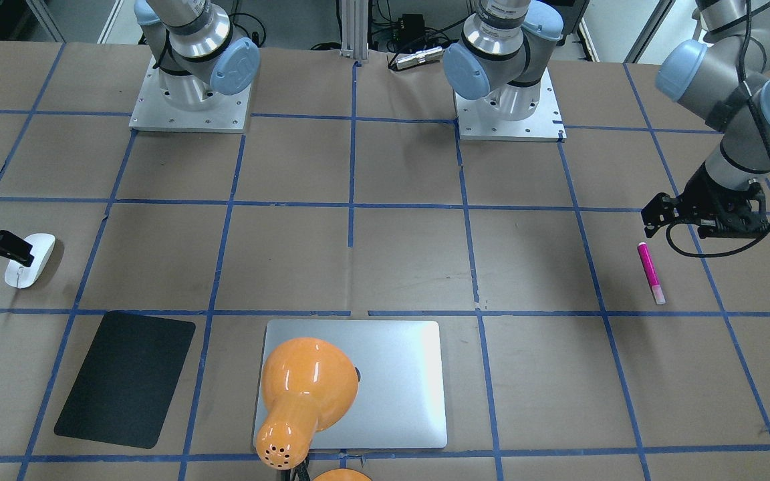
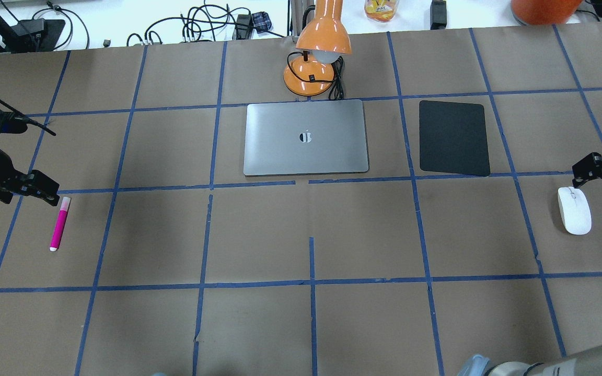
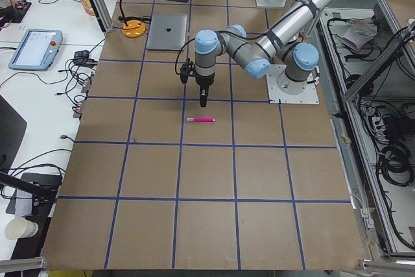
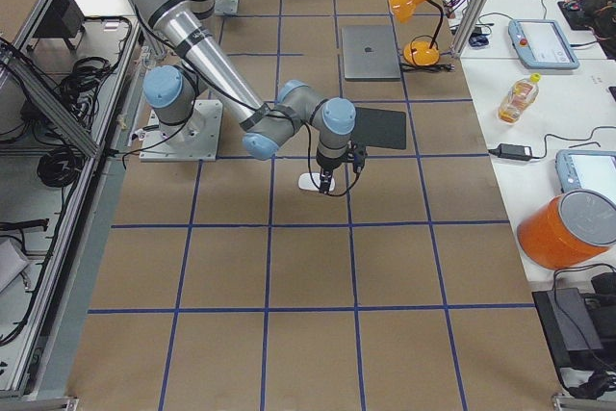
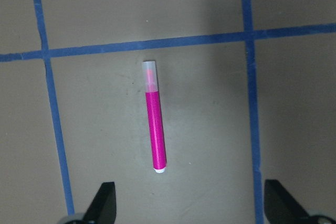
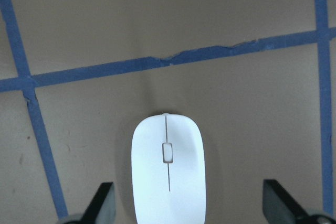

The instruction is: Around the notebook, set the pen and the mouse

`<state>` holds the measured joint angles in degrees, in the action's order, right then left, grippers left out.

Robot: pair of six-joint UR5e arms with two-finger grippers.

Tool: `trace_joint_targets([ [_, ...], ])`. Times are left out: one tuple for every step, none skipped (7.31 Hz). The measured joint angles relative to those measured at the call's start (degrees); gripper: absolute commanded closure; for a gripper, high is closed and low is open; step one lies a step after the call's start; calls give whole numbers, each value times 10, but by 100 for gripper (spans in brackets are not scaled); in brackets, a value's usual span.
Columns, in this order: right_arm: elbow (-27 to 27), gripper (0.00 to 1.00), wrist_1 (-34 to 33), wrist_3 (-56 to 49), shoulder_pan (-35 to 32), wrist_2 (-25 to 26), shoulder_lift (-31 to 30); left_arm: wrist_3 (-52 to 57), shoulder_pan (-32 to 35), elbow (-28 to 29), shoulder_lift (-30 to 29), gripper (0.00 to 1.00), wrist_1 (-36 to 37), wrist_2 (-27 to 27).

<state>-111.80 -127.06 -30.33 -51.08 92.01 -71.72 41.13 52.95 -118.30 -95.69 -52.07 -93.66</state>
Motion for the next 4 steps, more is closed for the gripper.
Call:
trace_joint_targets([
  [-1, 0, -11, 1, -1, 1, 11, 4, -10, -4, -32, 0, 27, 13],
  [-2, 0, -16, 0, -1, 1, 18, 4, -19, -3, -62, 0, 47, 25],
  [-2, 0, -15, -1, -3, 1, 23, 3, -26, -2, -87, 23, 60, 35],
  [-3, 0, -11, -3, -5, 2, 24, 2, -30, -2, -105, 32, 66, 42],
])
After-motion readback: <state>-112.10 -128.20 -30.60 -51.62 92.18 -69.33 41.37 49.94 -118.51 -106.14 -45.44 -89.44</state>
